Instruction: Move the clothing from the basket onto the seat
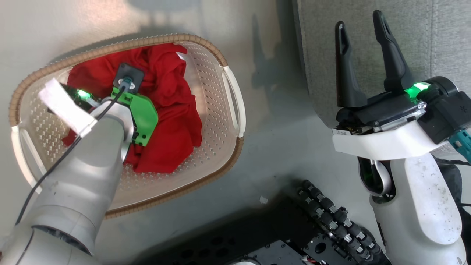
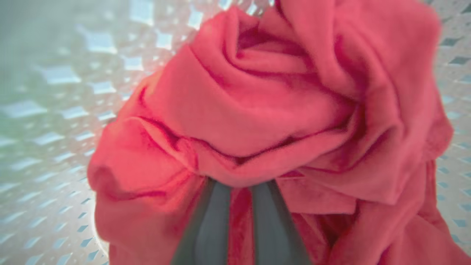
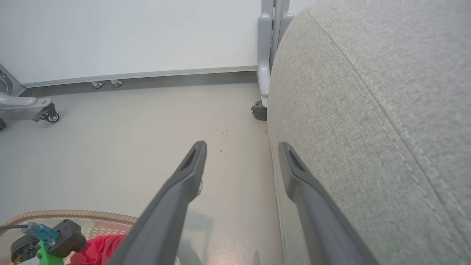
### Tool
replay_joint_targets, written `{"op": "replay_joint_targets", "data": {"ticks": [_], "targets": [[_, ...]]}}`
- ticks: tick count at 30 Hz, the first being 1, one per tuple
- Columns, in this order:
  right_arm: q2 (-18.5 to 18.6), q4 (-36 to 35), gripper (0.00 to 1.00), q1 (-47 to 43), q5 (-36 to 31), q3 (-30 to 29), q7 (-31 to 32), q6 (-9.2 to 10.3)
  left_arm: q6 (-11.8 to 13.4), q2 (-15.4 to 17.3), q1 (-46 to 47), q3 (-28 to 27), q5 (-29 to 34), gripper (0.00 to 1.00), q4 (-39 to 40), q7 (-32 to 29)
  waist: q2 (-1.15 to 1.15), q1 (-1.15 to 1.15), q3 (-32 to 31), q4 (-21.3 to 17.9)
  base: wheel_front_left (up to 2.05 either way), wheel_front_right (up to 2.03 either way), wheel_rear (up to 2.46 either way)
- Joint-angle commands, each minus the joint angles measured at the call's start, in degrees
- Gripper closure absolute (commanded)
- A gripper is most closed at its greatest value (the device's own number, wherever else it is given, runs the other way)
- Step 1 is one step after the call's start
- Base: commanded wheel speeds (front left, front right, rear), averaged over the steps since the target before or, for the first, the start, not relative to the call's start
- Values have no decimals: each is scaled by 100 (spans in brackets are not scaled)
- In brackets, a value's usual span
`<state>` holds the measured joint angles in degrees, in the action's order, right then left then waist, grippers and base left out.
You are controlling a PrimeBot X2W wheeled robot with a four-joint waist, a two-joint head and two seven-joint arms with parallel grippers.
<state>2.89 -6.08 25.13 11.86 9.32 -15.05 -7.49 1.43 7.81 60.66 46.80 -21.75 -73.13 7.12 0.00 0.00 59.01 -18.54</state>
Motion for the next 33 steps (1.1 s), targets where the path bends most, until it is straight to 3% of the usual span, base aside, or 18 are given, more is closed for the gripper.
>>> {"op": "replay_joint_targets", "data": {"ticks": [1,6,15,33], "targets": [[5,30,0,45,-35,3,-18,0,-51,1,-133,-36,-98,100,-1,150,0,0,-211,95,0,0,0],[7,147,0,-69,-87,-71,-18,0,-148,-111,-337,-199,-306,100,120,613,0,0,-581,284,0,0,0],[8,402,0,-283,-325,-100,-18,0,-136,-266,-740,-326,-434,100,676,820,0,0,-1428,589,0,0,0],[192,691,0,-942,-527,-256,24,0,189,222,-2355,-792,182,100,3521,807,0,0,-3077,985,0,0,0]]}}
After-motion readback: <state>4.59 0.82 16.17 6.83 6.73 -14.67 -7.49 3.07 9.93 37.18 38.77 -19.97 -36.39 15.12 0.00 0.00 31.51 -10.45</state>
